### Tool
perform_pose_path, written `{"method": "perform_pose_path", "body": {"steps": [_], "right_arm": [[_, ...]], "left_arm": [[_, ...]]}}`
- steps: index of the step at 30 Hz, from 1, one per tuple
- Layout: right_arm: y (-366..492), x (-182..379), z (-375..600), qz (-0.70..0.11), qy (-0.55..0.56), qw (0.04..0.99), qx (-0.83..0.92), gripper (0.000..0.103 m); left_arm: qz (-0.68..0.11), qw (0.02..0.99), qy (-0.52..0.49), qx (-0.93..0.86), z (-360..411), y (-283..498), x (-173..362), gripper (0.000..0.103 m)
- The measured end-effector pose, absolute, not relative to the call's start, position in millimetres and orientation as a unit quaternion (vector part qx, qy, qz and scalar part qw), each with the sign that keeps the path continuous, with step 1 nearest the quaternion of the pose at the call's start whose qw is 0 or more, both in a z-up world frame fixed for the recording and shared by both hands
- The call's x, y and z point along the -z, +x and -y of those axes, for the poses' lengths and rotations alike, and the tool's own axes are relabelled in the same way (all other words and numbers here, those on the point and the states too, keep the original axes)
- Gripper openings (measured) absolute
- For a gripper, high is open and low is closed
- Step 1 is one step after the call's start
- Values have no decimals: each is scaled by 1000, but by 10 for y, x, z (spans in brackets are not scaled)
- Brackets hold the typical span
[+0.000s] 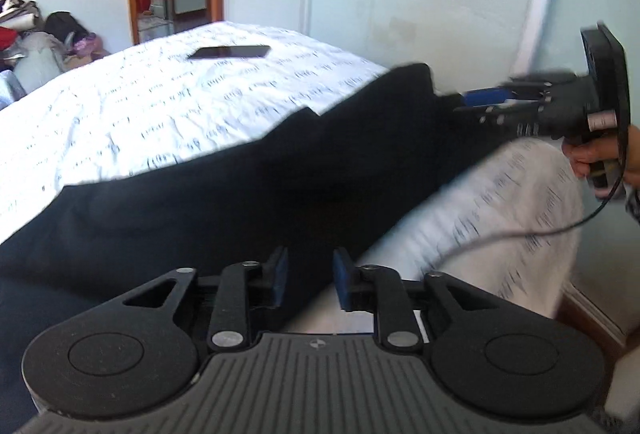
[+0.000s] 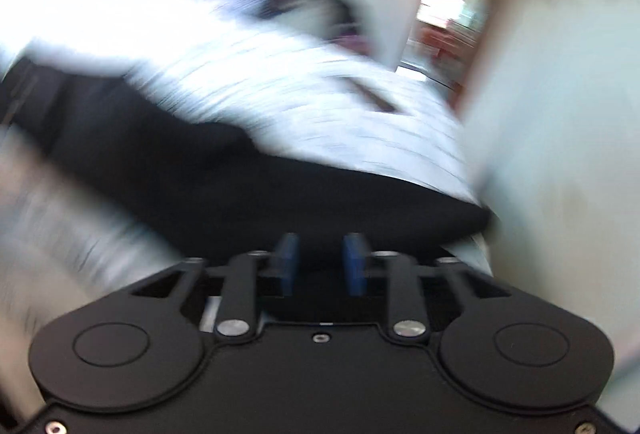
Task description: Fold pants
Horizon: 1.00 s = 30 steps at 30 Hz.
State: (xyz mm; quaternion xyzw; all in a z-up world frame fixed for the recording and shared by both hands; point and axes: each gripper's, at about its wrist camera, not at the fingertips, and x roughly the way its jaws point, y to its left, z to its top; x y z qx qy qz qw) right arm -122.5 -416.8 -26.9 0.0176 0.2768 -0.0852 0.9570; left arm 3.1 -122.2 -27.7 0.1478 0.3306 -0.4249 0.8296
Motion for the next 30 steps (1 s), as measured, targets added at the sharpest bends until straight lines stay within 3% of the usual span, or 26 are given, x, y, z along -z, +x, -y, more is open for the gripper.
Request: {"method": "perform_pose_path", "body": {"steps": [4,8,10,12,15,18,20,23,30], "right_arm": [[-1047,599,4977,-254,299,915,96,52],[-807,730,5144,-234,421,872,85,52],[-565,599,4959,-224,417,880,35,59],[-336,446,4750,-222,389,894,-29,71],[-189,210,4579,-185,366,906,-103,71],[-221,68,4506,-179,285,941,-22,71],[-243,112,4577,-191,263,945,36,69],[-314,240,4688,-200,280,937,55,56],[-182,412,4851,-221,313,922,53,50]], "left_arm": [[-359,833,165,388,1552,198,447,33],[-363,837,184,366,1665,218,579,35],[-354,840,192,364,1670,181,578,37],[-350,842,196,360,1671,164,582,38],[-350,845,195,355,1638,164,598,43],[-348,849,190,350,1653,164,622,48],[-347,849,187,351,1643,159,623,49],[-344,850,188,352,1641,169,632,51],[-341,852,189,348,1639,174,645,57]]}}
